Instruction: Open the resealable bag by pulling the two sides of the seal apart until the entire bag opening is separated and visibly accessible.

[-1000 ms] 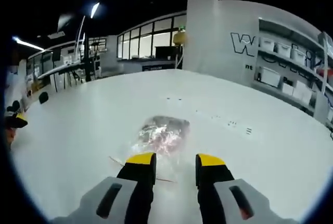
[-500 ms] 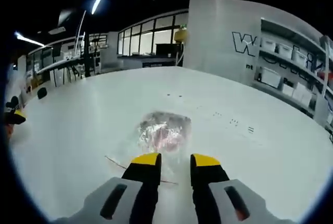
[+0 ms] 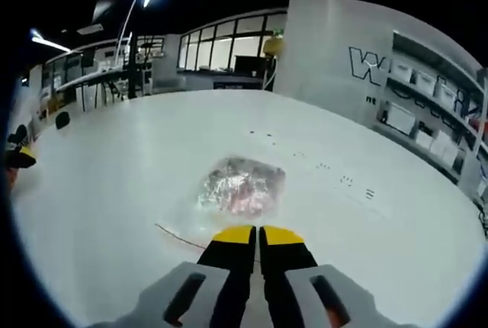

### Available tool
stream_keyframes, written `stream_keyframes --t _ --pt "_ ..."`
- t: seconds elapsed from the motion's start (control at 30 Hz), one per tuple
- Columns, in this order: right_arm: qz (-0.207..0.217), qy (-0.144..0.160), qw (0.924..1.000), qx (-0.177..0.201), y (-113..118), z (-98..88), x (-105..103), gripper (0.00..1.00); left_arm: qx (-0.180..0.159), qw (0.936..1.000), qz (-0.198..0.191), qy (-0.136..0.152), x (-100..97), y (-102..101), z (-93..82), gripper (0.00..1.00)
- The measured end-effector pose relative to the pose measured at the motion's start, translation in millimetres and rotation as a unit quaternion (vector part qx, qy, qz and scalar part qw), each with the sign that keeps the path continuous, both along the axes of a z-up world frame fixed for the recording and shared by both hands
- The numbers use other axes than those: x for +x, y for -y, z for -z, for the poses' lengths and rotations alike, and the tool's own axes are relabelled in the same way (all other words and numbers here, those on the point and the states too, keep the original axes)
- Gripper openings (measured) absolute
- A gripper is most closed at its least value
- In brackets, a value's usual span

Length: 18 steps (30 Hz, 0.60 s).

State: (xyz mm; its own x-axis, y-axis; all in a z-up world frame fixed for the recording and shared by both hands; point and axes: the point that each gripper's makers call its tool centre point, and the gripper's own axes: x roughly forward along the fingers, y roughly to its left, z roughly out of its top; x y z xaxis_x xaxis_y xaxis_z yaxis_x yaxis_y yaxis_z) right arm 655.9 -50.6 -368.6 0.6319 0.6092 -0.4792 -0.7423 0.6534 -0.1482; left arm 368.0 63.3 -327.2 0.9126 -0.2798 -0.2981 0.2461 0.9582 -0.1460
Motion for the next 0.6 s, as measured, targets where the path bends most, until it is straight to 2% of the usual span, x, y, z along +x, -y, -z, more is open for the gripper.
stream_keyframes --t 0.3,0.47,0.6 --pt "-0.001 -0.018 0.9994 0.03 -0.8 -7.4 -9.8 0.0 0.0 1.0 0.004 0.002 0.1 -0.7 -0.9 0.98" --pt "-0.003 -0.02 0.9995 0.023 3.1 -6.8 -15.4 0.0 0.0 1.0 0.007 0.005 0.1 0.3 -1.9 0.98" --pt "-0.004 -0.025 0.9992 0.032 4.7 -9.4 -21.3 0.0 0.0 1.0 0.007 0.007 -0.1 -1.2 -2.5 0.98"
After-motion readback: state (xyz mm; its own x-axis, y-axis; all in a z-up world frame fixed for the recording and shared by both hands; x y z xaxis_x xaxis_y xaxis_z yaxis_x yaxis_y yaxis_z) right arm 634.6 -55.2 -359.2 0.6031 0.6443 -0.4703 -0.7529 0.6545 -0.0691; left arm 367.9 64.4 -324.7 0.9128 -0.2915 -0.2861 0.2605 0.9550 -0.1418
